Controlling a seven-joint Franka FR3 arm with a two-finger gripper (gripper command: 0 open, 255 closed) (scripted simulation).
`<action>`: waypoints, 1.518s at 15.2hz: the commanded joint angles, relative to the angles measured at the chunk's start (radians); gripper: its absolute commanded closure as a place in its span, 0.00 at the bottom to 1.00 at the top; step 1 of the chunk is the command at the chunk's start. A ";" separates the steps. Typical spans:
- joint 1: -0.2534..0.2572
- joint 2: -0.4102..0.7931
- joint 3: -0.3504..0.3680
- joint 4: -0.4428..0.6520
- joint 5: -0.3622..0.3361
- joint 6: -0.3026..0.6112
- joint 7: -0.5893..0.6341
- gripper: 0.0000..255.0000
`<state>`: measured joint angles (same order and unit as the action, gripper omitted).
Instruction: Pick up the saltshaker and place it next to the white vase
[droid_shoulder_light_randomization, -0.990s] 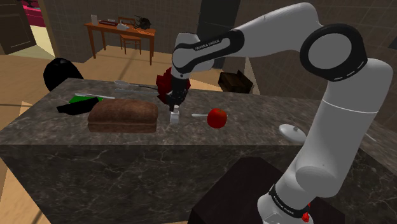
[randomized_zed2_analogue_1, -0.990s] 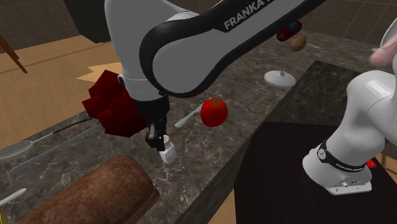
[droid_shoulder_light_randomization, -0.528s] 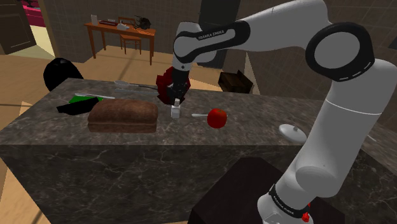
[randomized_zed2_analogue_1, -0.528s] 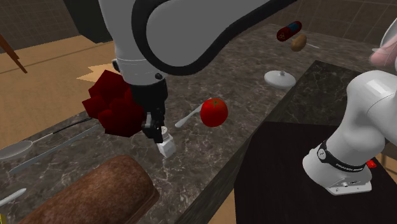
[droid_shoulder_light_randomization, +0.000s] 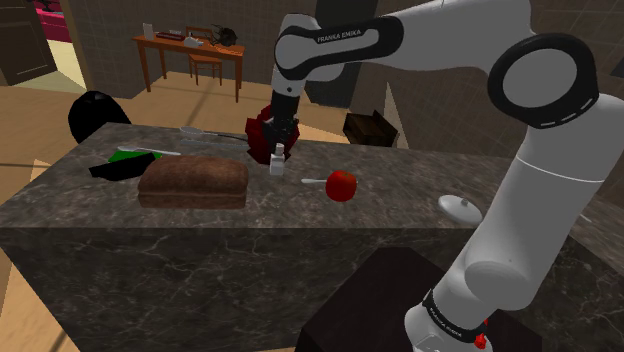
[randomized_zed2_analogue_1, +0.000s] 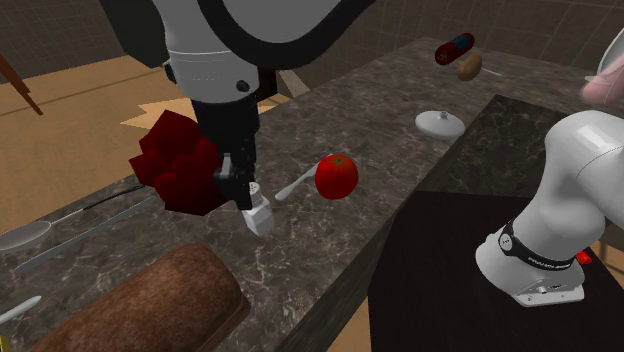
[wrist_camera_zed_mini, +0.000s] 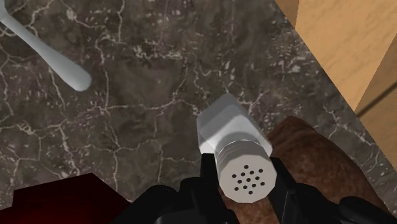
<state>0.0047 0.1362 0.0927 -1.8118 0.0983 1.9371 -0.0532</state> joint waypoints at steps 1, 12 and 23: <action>-0.001 -0.005 -0.001 0.023 0.000 -0.028 0.001 1.00; -0.002 -0.018 -0.001 0.144 -0.003 -0.162 0.013 1.00; -0.098 -0.332 -0.101 -0.220 0.003 -0.132 -0.187 1.00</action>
<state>-0.0837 -0.1692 0.0039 -2.0028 0.1040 1.8056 -0.2186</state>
